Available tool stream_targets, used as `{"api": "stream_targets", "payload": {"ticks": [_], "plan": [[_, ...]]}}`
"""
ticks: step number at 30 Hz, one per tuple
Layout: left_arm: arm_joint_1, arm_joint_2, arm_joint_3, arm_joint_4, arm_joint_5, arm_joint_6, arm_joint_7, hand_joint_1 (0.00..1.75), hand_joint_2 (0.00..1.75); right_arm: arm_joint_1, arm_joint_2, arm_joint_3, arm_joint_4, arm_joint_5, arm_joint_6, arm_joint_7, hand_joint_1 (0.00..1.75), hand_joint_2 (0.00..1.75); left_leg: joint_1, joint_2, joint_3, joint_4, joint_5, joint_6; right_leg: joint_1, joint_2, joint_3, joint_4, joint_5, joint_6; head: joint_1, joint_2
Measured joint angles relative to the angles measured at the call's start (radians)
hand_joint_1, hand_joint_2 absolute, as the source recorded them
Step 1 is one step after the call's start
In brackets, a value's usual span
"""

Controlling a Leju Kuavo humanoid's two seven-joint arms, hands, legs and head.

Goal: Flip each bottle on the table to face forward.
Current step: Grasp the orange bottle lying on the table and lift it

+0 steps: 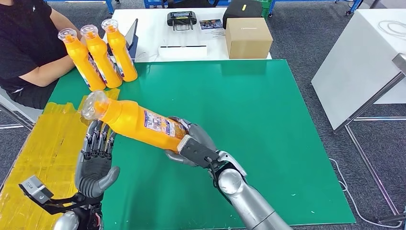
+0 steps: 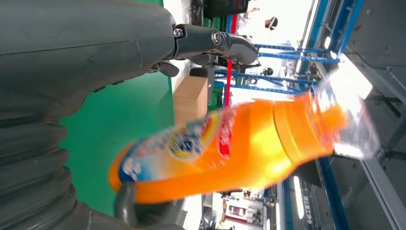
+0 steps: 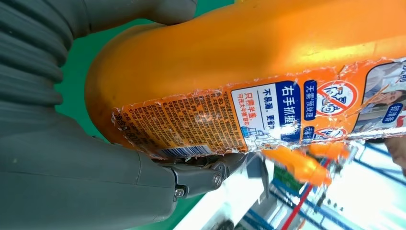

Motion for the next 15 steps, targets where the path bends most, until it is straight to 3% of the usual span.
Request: {"api": "stream_targets", "payload": {"ticks": [15], "plan": [[-0.032, 0.001, -0.035, 0.014, 0.015, 0.022, 0.017, 0.0, 1.75, -0.016, 0.086, 0.122, 0.202, 0.027, -0.021, 0.005, 1.75, 1.75, 0.0, 0.001, -0.001, 0.0, 0.0, 0.0, 0.0, 0.0, -0.002, 0.0, 0.0, 0.0, 0.0, 0.0]]}}
